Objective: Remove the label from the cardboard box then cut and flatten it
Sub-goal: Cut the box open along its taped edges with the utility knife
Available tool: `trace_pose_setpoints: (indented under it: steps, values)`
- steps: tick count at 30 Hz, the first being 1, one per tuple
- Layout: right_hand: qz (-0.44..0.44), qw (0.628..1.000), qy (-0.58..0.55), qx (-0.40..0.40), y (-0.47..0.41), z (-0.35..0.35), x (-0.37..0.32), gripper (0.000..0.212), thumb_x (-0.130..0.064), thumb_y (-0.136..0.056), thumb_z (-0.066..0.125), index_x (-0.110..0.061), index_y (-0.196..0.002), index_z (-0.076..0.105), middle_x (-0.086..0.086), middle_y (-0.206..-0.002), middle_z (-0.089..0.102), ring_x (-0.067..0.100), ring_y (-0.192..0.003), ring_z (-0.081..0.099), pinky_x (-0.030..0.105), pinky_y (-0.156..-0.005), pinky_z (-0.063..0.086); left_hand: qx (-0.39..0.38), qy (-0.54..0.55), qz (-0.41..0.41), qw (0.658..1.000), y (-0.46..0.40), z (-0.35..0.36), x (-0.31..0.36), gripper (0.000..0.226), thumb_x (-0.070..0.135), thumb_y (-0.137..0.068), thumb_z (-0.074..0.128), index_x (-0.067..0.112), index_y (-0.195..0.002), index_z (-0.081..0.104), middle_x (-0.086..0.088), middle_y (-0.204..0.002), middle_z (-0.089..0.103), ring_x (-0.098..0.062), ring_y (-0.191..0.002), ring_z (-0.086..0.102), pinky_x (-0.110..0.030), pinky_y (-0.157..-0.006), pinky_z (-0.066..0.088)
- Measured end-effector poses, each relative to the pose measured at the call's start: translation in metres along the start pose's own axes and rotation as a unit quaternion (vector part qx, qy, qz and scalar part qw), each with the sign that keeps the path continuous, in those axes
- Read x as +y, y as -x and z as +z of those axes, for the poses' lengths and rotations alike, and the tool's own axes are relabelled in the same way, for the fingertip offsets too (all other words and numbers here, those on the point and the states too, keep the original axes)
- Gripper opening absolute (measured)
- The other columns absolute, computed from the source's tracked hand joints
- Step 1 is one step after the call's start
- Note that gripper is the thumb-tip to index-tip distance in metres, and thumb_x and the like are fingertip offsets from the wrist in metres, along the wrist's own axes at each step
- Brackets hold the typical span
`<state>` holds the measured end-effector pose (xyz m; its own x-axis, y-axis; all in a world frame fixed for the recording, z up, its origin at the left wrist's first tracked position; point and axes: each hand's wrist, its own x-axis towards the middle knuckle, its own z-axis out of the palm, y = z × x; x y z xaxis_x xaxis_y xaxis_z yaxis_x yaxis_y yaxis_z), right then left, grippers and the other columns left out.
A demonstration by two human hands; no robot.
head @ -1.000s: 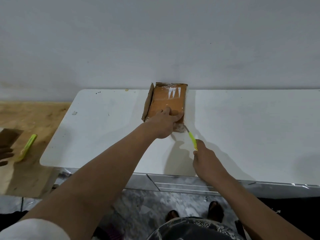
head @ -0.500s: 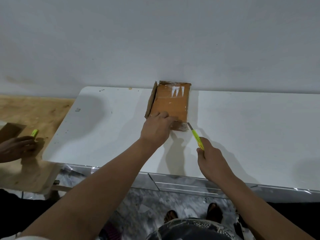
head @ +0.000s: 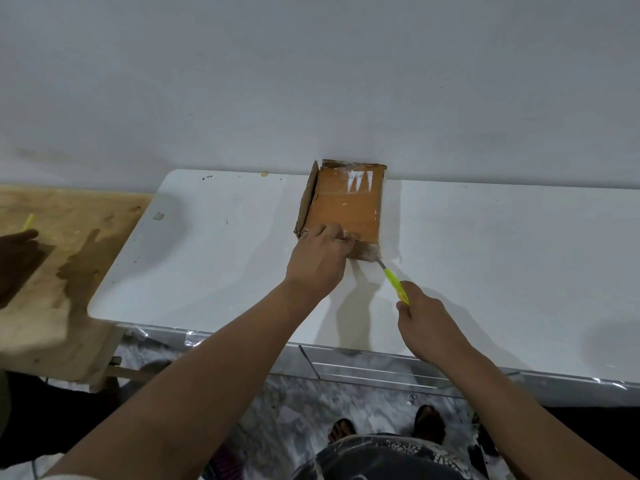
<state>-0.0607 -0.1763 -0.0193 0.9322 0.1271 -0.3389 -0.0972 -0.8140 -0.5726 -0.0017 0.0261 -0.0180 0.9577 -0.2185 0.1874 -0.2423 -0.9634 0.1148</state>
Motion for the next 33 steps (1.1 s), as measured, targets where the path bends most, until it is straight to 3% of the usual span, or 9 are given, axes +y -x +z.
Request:
trace_pose_setpoints:
  steps: [13, 20, 26, 33]
  values:
    - [-0.012, 0.999, -0.019, 0.041, -0.001, -0.001, -0.002, 0.031, -0.017, -0.101, 0.039, -0.017, -0.132, 0.043, 0.006, -0.071, 0.056, 0.019, -0.057, 0.054, 0.028, -0.048, 0.036, -0.021, 0.062, -0.029, 0.997, 0.004, 0.002, -0.002, 0.049, -0.002, -0.085, 0.051, 0.019, -0.126, 0.067, -0.002, -0.122, 0.059, -0.026, -0.114, 0.048, -0.038, -0.071, 0.055]
    - [-0.004, 0.998, -0.039, 0.048, -0.006, 0.000, -0.004, 0.033, -0.017, -0.101, 0.038, -0.018, -0.134, 0.042, 0.007, -0.072, 0.056, 0.020, -0.056, 0.054, 0.028, -0.047, 0.036, -0.013, 0.086, -0.004, 0.996, 0.004, 0.010, -0.008, 0.055, -0.010, -0.076, 0.049, 0.008, -0.123, 0.069, -0.010, -0.117, 0.064, -0.036, -0.111, 0.054, -0.047, -0.080, 0.056]
    - [0.006, 0.996, -0.076, 0.055, -0.004, -0.004, -0.002, 0.031, -0.020, -0.101, 0.039, -0.023, -0.131, 0.045, 0.008, -0.070, 0.057, 0.022, -0.056, 0.053, 0.029, -0.049, 0.038, -0.025, 0.096, -0.013, 0.995, 0.004, 0.003, -0.006, 0.056, -0.010, -0.079, 0.047, 0.012, -0.126, 0.068, -0.008, -0.125, 0.062, -0.035, -0.118, 0.048, -0.042, -0.092, 0.050]
    - [-0.005, 0.996, -0.064, 0.060, -0.008, -0.007, -0.004, 0.028, -0.020, -0.100, 0.039, -0.025, -0.127, 0.046, 0.010, -0.068, 0.056, 0.024, -0.054, 0.052, 0.031, -0.050, 0.042, -0.030, 0.098, -0.017, 0.995, 0.003, 0.001, -0.006, 0.056, -0.006, -0.080, 0.050, 0.012, -0.130, 0.066, -0.008, -0.125, 0.062, -0.035, -0.118, 0.049, -0.041, -0.094, 0.048]
